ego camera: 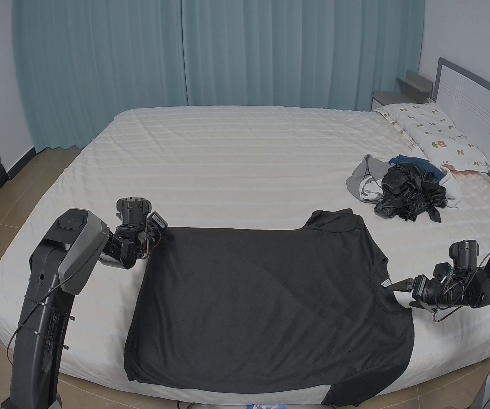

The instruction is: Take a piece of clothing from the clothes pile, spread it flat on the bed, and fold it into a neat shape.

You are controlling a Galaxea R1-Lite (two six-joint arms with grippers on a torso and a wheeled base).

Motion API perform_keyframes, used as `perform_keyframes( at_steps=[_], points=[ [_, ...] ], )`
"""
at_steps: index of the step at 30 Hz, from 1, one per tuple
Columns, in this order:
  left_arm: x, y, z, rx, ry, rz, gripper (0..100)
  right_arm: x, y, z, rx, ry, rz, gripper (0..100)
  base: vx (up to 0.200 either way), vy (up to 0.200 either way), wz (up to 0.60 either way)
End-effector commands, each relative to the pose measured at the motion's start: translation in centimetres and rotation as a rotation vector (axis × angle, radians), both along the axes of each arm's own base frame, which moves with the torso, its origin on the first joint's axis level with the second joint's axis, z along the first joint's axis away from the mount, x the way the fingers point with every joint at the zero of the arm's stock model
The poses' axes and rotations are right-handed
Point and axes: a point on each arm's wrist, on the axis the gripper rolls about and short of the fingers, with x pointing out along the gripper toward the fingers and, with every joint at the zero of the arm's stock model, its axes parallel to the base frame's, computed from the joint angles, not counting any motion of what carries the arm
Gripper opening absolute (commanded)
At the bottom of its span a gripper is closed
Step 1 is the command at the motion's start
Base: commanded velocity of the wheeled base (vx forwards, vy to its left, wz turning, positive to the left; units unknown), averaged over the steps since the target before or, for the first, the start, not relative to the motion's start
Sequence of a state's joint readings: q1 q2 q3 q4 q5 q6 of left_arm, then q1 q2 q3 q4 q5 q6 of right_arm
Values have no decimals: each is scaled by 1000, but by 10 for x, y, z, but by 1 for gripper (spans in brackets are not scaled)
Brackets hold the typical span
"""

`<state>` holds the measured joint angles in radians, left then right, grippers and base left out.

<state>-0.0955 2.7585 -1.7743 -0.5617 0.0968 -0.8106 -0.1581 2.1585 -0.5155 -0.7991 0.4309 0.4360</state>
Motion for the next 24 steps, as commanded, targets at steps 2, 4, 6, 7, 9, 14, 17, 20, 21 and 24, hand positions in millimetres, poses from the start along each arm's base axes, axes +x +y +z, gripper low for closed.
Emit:
perform_keyframes(
  at_steps=[2,4,6,7,9,14,17,20,21,24],
  points=[
    [0,2,0,0,1,6,0,0,0,0,0,1,0,100,0,0,0],
    [0,2,-1,1,4,6,0,0,0,-1,1,4,0,100,0,0,0],
    [0,2,-1,1,4,6,0,0,0,-2,1,7,0,100,0,0,0],
    [0,2,-1,2,4,9,0,0,0,-2,1,6,0,100,0,0,0],
    [0,1,0,3,2,9,0,0,0,-2,1,6,0,100,0,0,0],
    [0,2,0,2,-3,11,100,0,1,-2,1,6,2,100,0,0,0],
    [-2,2,1,-6,-1,16,100,-1,0,-1,1,4,0,100,0,0,0],
    [-7,3,4,-28,10,42,100,-1,0,-2,1,9,0,100,0,0,0],
    [-12,3,19,-55,-9,71,100,-2,-1,-2,1,7,-4,100,0,0,0],
    [-30,12,53,-98,-47,97,100,-1,-2,2,0,-4,-10,100,0,0,0]
  ],
)
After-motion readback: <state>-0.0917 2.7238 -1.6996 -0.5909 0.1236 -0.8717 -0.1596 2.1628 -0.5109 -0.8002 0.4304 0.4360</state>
